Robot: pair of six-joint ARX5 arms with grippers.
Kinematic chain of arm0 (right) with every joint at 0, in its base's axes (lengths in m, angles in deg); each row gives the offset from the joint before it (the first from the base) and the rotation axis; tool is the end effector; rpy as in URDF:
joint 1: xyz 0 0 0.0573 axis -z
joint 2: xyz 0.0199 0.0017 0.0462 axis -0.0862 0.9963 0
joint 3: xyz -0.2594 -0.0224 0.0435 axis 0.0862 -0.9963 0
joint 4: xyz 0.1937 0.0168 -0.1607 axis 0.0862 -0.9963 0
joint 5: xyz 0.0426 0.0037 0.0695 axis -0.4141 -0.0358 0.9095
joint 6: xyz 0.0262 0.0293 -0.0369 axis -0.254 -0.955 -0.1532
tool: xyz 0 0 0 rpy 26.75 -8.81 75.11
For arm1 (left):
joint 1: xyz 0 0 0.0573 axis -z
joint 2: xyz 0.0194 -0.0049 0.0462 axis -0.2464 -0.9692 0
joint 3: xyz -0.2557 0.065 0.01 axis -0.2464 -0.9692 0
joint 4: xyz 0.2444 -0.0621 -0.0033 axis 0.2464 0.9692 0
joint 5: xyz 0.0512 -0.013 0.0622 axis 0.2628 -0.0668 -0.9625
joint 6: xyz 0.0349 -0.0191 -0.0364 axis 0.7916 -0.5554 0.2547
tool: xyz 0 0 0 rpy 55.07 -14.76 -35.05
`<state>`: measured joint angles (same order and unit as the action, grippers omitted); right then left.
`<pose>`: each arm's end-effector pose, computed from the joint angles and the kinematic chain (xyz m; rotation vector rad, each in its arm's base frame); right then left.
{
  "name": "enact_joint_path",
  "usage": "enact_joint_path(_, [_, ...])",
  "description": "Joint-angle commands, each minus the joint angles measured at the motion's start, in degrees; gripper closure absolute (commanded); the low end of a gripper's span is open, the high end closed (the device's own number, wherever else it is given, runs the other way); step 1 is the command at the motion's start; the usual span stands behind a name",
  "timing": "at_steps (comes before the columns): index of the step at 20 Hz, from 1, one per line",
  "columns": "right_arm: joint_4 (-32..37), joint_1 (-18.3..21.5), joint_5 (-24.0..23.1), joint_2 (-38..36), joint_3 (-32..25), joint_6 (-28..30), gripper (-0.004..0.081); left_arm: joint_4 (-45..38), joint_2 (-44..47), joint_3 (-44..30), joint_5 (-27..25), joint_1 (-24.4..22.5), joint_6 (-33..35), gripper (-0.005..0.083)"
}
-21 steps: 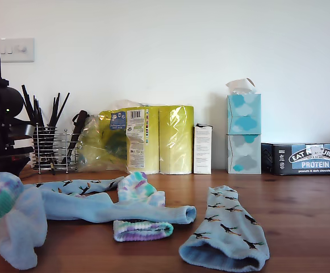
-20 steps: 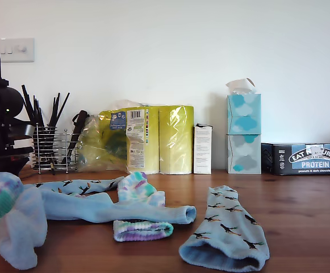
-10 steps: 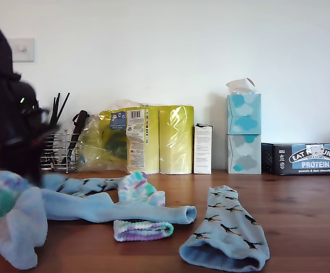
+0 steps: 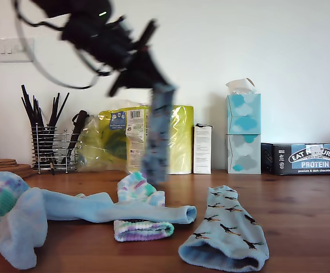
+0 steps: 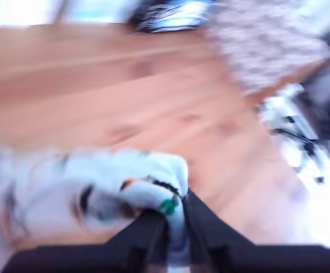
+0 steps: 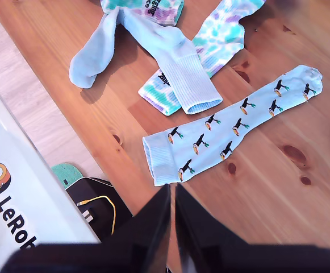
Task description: Pair up the socks based on colour and pattern, by placing each sock on top of its pair
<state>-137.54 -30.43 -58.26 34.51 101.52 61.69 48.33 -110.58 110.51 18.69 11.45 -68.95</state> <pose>0.0956 0.0742 0.3338 -0.3666 0.7243 0.8332 0.3979 -0.2116 0.2947 -0.3616 0.7773 -0.9832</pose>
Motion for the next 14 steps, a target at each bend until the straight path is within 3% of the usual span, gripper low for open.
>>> enact_joint_path(1, [0.22,-0.26,0.31,-0.28,-0.52,0.11,0.0783,-5.42,-1.36,-1.07,0.17,1.68,-3.06,0.0798])
enact_joint_path(4, [0.13,-0.26,0.33,-0.28,-0.52,0.09,0.0783,-7.04,-1.36,-1.07,-0.22,5.25,-4.59,0.0798])
enact_joint_path(9, [-0.48,-0.31,0.46,-0.31,-0.52,0.07,0.0783,-4.74,-1.36,-1.07,-0.26,7.28,-4.57,0.0797])
enact_joint_path(14, [-0.76,-0.68,0.50,-0.35,-0.52,0.07,0.0783,-15.82,-1.36,-0.57,-4.76,6.71,-7.96,0.0797])
